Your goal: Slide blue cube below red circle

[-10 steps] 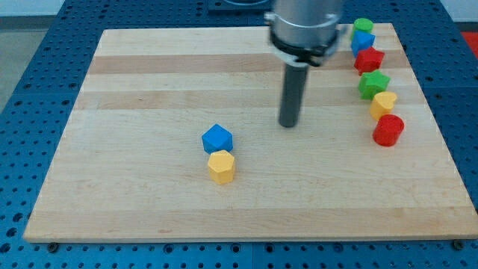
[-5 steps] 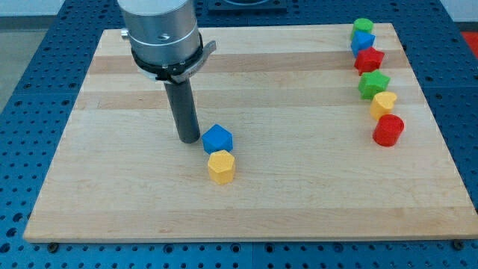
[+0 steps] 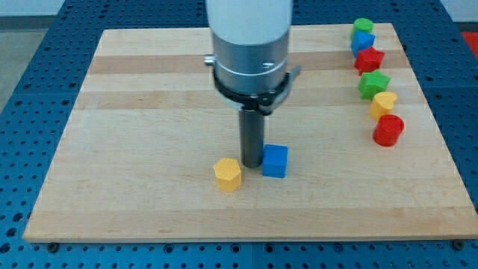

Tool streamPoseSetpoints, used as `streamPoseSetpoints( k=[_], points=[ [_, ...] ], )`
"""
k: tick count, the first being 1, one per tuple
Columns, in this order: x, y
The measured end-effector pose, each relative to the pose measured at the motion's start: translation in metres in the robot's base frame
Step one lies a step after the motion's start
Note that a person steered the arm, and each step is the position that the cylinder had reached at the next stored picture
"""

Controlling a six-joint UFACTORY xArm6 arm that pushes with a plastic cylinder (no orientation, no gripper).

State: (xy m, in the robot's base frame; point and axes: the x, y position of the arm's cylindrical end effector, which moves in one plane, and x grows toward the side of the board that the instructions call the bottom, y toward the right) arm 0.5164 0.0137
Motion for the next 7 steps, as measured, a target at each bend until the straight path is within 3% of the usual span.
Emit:
streamPoseSetpoints(
  k=[3,7],
  points=[
    [0.043,0.059],
    [0.015,0.118]
  ],
)
